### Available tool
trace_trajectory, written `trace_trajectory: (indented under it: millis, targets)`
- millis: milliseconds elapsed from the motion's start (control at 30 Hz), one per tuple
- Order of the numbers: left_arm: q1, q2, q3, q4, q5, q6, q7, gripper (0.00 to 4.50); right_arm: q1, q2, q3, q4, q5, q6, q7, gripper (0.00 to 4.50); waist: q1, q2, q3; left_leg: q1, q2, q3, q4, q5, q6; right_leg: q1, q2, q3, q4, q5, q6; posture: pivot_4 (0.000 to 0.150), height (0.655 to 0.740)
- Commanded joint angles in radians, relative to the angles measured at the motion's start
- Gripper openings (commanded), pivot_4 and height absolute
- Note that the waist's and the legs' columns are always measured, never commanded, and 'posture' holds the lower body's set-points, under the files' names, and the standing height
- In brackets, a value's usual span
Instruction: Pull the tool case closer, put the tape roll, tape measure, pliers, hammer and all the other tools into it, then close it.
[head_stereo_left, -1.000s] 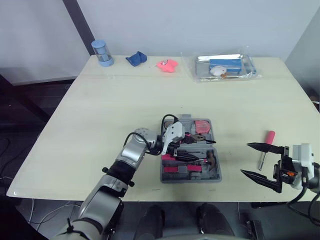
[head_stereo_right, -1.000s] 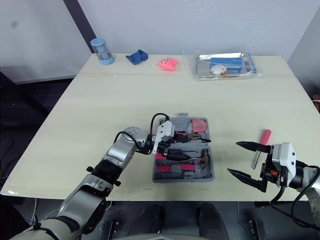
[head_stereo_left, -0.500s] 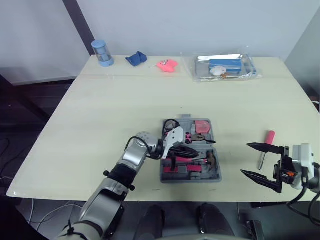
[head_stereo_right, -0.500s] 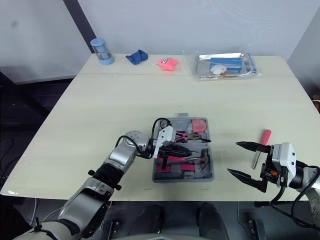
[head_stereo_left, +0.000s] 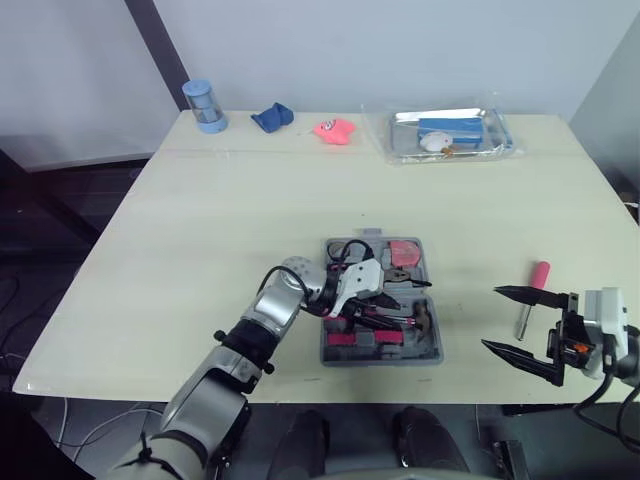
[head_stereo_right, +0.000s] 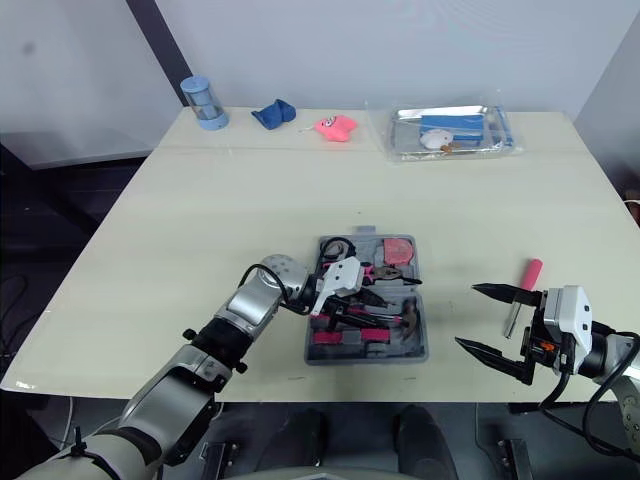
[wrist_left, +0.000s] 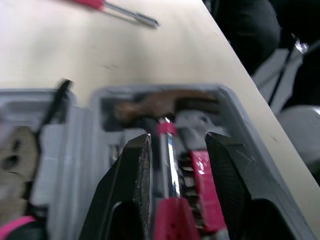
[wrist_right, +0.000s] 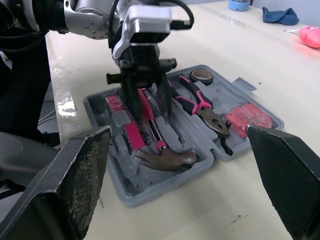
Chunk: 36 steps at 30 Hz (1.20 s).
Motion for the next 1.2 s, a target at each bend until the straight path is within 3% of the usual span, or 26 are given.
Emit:
trace_trajectory:
  millis: [33,533,667,700,1200]
  targets:
    - [-0.024,0.003,-0.016,0.011,0.025,-0.004,-0.01,1.84,0.003,-0.006,-0.029,-0.012,0.01,-0.015,-0.002,4.5,-0.001,0.0,0.0,0.0,0.0,0.0,0.0,0.0,0.0,0.0,0.0,0.0,0.0,0.0,0.0,0.15,0.74]
    - [-0.049,-0.018,-0.048,0.061,0.092,0.018,-0.005,1.84,0.003,-0.007,-0.03,-0.014,0.007,-0.017,-0.001,4.5,0.0,0.0,0.0,0.0,0.0,0.0,0.0,0.0,0.0,0.0,0.0,0.0,0.0,0.0,0.0,0.15,0.74]
    - [-0.044,-0.021,-0.051,0.064,0.098,0.017,-0.001,0.85,0.004,-0.006,-0.03,-0.014,0.004,-0.019,0.0,4.5,0.0,0.0,0.0,0.0,0.0,0.0,0.0,0.0,0.0,0.0,0.0,0.0,0.0,0.0,0.0,0.15,0.74]
    - [-0.045,-0.022,-0.05,0.065,0.098,0.017,0.001,0.4,0.004,-0.006,-0.03,-0.014,0.004,-0.019,0.0,4.5,0.0,0.0,0.0,0.0,0.0,0.0,0.0,0.0,0.0,0.0,0.0,0.0,0.0,0.0,0.0,0.15,0.74]
    - [-0.057,-0.018,-0.062,-0.092,0.11,0.178,0.022,0.36,0.023,0.002,-0.029,-0.02,0.004,-0.032,-0.008,4.5,0.0,0.0,0.0,0.0,0.0,0.0,0.0,0.0,0.0,0.0,0.0,0.0,0.0,0.0,0.0,0.15,0.74]
